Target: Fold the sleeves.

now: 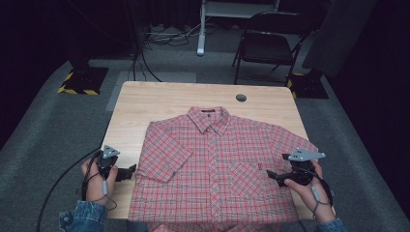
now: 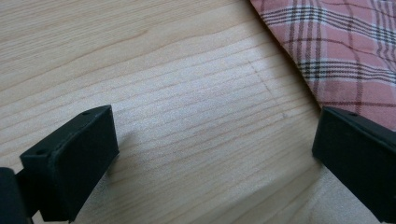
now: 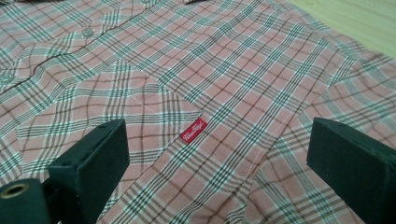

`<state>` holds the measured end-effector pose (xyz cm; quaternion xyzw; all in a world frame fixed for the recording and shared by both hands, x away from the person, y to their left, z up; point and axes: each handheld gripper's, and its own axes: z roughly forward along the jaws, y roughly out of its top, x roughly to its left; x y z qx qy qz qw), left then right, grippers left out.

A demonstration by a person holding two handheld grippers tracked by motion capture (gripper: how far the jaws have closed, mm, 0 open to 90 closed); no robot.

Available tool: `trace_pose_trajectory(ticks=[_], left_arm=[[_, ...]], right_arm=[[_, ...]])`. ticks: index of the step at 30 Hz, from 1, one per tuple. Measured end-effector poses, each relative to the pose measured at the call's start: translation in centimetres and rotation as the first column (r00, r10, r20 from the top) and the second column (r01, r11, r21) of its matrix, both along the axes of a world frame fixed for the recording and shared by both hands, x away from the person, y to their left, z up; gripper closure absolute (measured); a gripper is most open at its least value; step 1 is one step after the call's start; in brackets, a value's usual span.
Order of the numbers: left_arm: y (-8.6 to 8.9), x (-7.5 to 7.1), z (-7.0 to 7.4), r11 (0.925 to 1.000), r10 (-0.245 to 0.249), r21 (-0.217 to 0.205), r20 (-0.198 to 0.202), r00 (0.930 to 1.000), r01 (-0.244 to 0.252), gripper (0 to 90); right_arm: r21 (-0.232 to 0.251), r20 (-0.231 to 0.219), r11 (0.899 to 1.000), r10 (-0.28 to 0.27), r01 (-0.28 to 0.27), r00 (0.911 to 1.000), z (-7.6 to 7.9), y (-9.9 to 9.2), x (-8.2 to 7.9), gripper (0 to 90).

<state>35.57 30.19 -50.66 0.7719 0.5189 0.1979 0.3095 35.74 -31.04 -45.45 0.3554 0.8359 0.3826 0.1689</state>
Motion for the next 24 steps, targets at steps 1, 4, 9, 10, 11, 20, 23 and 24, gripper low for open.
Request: trace_pose_trajectory(ticks=[1,4,9,10,11,20,23,24], left_arm=[[0.0,0.0,0.0,1.0000,0.000,0.000,0.000,1.0000,0.000,0.4],[0.0,0.0,0.0,1.0000,0.000,-0.001,0.000,1.0000,0.000,0.3],[0.0,0.0,0.0,1.0000,0.000,-0.001,0.000,1.0000,0.000,0.3],[0.0,0.0,0.0,1.0000,0.000,-0.001,0.000,1.0000,0.000,0.3],[0.0,0.0,0.0,1.0000,-0.001,-0.001,0.000,1.0000,0.001,0.4],[0.0,0.1,0.0,1.0000,-0.008,0.004,-0.001,1.0000,0.008,0.3],[-0.1,0.1,0.0,1.0000,-0.009,0.002,-0.001,1.0000,0.009,0.4],[-0.1,0.1,0.0,0.9999,-0.012,0.002,-0.001,0.9999,0.012,0.3]], right_arm=[[0.000,0.000,1.000,0.000,0.000,1.0000,0.0,0.0,0.0,6.0],[0.003,0.017,1.000,-0.002,0.002,0.9998,0.5,-0.3,0.0,5.9],[0.024,0.040,0.999,-0.027,0.026,0.9988,1.4,-1.0,0.1,6.3],[0.023,0.046,0.999,-0.032,0.031,0.9984,1.5,-1.1,0.1,7.1],[0.022,0.050,0.999,-0.038,0.037,0.9980,1.6,-1.3,0.2,8.2],[0.038,0.072,0.997,-0.076,0.073,0.9945,2.9,-2.6,1.0,6.7],[0.076,0.063,0.995,-0.064,0.059,0.9960,3.1,-3.0,1.3,5.0],[0.087,0.059,0.995,-0.062,0.057,0.9964,3.2,-3.1,1.4,4.7]])
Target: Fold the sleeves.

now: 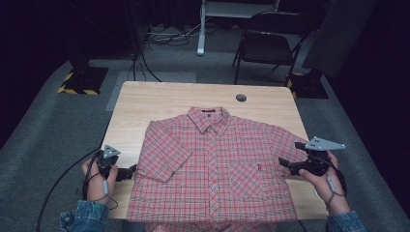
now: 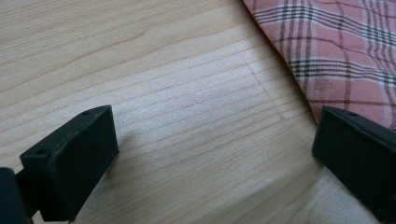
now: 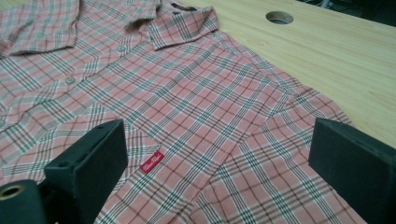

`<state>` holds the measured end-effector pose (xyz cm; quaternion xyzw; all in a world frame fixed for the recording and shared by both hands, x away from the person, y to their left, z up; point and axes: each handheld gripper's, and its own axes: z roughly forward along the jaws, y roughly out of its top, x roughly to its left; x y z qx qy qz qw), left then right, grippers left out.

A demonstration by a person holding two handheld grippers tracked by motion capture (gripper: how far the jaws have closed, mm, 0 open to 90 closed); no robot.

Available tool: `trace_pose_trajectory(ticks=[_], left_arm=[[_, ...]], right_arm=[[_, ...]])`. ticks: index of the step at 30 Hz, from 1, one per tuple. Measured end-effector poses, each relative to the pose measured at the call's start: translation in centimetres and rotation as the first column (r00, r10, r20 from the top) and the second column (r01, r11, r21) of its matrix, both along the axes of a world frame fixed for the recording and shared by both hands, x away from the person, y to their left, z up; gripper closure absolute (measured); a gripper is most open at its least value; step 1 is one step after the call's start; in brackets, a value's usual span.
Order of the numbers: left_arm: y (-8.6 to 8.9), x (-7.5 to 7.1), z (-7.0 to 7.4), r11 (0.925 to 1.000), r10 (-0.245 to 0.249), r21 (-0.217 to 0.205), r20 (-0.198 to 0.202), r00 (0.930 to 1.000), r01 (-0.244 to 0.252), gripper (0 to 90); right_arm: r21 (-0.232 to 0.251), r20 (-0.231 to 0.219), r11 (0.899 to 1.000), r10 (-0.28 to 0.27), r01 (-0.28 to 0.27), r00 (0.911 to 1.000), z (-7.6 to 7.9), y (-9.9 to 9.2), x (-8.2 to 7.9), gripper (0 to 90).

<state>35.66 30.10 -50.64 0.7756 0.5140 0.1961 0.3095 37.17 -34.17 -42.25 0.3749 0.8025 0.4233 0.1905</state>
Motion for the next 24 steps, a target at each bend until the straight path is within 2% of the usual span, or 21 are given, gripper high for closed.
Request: trace_pose_trajectory(ticks=[8,11,13,18,24], left_arm=[[0.0,0.0,0.0,1.0000,-0.004,0.001,-0.001,1.0000,0.004,0.3],[0.0,0.0,0.0,1.0000,-0.005,0.001,-0.001,1.0000,0.005,0.3],[0.0,0.0,0.0,1.0000,-0.005,0.001,-0.001,1.0000,0.005,0.3],[0.0,0.0,0.0,1.0000,-0.006,0.000,0.001,1.0000,0.006,0.3],[0.0,0.0,0.0,1.0000,-0.006,0.000,0.001,1.0000,0.006,0.3]], right_arm=[[-0.028,0.033,0.999,-0.034,0.035,0.9989,1.1,-1.4,0.9,6.7],[-0.031,0.032,0.999,-0.040,0.041,0.9987,1.2,-1.6,1.0,6.8],[-0.028,0.026,0.997,-0.069,0.070,0.9973,1.4,-2.3,1.4,7.5],[-0.031,0.026,0.995,-0.096,0.096,0.9951,1.5,-3.2,1.9,8.1],[-0.039,0.041,0.991,-0.126,0.128,0.9911,1.3,-4.8,2.8,13.9]])
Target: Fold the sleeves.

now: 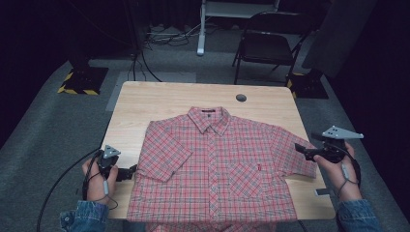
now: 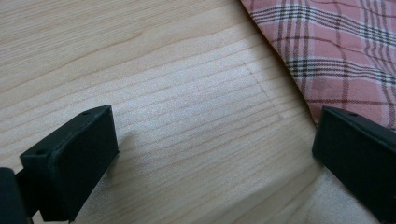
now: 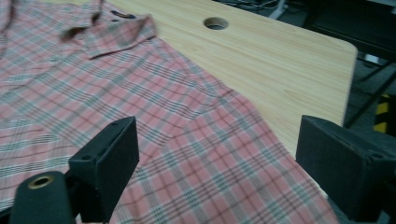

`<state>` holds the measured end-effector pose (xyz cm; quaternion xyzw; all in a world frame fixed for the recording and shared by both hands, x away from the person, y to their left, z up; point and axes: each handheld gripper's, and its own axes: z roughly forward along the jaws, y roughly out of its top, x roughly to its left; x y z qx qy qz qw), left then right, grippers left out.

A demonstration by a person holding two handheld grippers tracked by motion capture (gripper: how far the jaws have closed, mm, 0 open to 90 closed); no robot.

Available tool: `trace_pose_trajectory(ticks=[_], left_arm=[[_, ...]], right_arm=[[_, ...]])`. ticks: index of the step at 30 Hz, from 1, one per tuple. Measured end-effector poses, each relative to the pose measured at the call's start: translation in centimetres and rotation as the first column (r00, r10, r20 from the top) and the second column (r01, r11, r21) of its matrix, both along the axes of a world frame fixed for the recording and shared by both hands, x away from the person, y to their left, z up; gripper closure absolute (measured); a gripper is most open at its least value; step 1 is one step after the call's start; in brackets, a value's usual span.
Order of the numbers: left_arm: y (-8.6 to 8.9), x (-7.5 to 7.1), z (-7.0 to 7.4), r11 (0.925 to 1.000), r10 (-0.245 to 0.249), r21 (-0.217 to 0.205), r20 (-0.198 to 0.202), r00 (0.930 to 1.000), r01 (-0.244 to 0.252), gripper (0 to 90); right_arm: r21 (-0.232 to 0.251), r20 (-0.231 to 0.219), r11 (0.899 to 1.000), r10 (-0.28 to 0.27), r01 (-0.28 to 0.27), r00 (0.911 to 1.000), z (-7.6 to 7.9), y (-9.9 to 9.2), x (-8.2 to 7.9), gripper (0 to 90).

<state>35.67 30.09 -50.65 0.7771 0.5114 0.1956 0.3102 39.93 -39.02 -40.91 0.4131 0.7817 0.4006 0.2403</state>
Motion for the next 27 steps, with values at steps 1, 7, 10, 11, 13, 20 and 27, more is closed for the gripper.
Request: trace_pose_trajectory(ticks=[1,7,10,11,13,20,27], left_arm=[[0.0,0.0,0.0,1.0000,0.000,0.000,0.000,1.0000,0.000,0.3],[0.0,0.0,0.0,1.0000,0.000,0.000,0.000,1.0000,0.000,0.3],[0.0,0.0,0.0,1.0000,0.000,0.000,0.000,1.0000,0.000,0.3],[0.0,0.0,0.0,1.0000,0.000,0.000,0.000,1.0000,0.000,0.3],[0.0,0.0,0.0,1.0000,0.000,0.000,0.000,1.0000,0.000,0.3],[0.0,0.0,0.0,1.0000,0.000,0.000,-0.001,1.0000,0.000,0.3],[0.0,0.0,0.0,1.0000,-0.001,0.000,-0.001,1.0000,0.001,0.3]], right_arm=[[-0.002,-0.002,1.000,-0.007,0.007,1.0000,-0.1,-0.3,0.2,15.6],[-0.006,0.000,1.000,-0.022,0.022,0.9998,-1.0,-1.7,0.9,22.1],[-0.017,-0.006,0.999,-0.039,0.039,0.9992,-1.5,-2.2,1.1,25.3],[-0.010,-0.007,0.999,-0.047,0.047,0.9988,-1.7,-2.4,1.2,26.4],[-0.005,-0.023,0.998,-0.068,0.068,0.9974,-2.2,-2.8,1.3,27.4],[-0.014,-0.078,0.993,-0.119,0.118,0.9899,-4.2,-4.2,1.6,30.3],[-0.031,-0.127,0.984,-0.175,0.173,0.9763,-5.8,-4.9,1.8,29.1]])
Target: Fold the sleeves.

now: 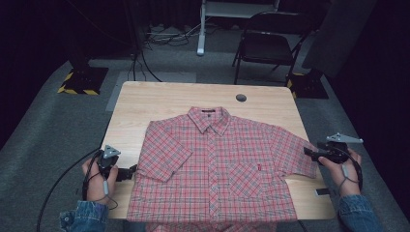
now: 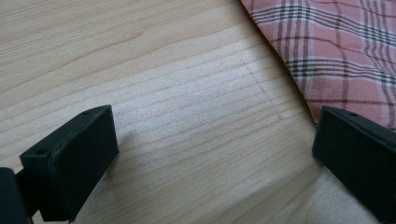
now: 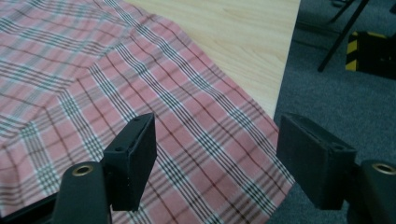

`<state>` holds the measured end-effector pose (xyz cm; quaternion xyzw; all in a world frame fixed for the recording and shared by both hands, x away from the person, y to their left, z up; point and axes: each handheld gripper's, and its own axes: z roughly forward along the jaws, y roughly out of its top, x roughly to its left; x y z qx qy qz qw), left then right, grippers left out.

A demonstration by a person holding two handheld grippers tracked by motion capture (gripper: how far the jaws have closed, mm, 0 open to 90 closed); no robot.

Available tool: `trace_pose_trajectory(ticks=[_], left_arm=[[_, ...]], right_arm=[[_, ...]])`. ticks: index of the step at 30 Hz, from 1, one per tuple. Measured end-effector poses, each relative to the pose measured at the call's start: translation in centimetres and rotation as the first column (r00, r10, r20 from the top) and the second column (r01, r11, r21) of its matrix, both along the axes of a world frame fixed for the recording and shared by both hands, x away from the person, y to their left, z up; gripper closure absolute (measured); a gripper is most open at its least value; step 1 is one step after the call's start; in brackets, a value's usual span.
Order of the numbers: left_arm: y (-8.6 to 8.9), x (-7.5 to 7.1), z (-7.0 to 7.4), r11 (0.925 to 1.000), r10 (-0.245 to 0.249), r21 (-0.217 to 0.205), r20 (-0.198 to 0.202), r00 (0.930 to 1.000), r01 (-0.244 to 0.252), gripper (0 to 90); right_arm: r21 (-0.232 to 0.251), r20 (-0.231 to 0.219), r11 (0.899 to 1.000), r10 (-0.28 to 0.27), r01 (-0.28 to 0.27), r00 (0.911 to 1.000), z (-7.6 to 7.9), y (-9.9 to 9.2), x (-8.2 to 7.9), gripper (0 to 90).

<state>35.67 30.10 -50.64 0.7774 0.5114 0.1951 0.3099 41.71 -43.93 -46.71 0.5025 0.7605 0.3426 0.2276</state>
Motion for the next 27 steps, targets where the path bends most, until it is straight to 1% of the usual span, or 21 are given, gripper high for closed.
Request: trace_pose_trajectory(ticks=[2,5,11,15,18,20,23,27], left_arm=[[0.0,0.0,0.0,1.0000,0.000,0.000,0.001,1.0000,0.000,0.3],[0.0,0.0,0.0,1.0000,0.000,0.000,0.000,1.0000,0.000,0.3],[0.0,0.0,0.0,1.0000,0.000,0.000,0.001,1.0000,0.000,0.3],[0.0,0.0,0.0,1.0000,0.000,0.000,0.001,1.0000,0.000,0.3],[0.0,0.0,0.0,1.0000,0.000,0.000,0.000,1.0000,0.000,0.3],[0.0,0.0,0.0,1.0000,0.000,0.000,0.001,1.0000,0.000,0.3],[0.0,0.0,0.0,1.0000,0.000,0.000,0.001,1.0000,0.000,0.3],[0.0,0.0,0.0,1.0000,0.000,0.000,0.001,1.0000,0.000,0.3]], right_arm=[[0.001,-0.015,1.000,-0.013,0.013,0.9998,-0.5,-0.3,0.1,29.1],[0.007,-0.048,0.999,-0.049,0.049,0.9976,-1.2,-0.6,0.2,28.2],[0.022,-0.088,0.998,-0.061,0.063,0.9943,-2.4,-1.0,0.5,28.8],[0.033,-0.109,0.997,-0.063,0.067,0.9921,-2.8,-1.2,0.4,29.1],[0.058,-0.122,0.996,-0.060,0.068,0.9907,-3.0,-1.2,0.3,32.4],[0.082,-0.129,0.994,-0.057,0.068,0.9900,-3.0,-1.2,0.3,36.9],[0.069,-0.124,0.995,-0.061,0.070,0.9905,-2.9,-1.2,0.3,41.4],[0.074,-0.128,0.991,-0.098,0.108,0.9869,-2.8,-1.2,0.0,48.7]])
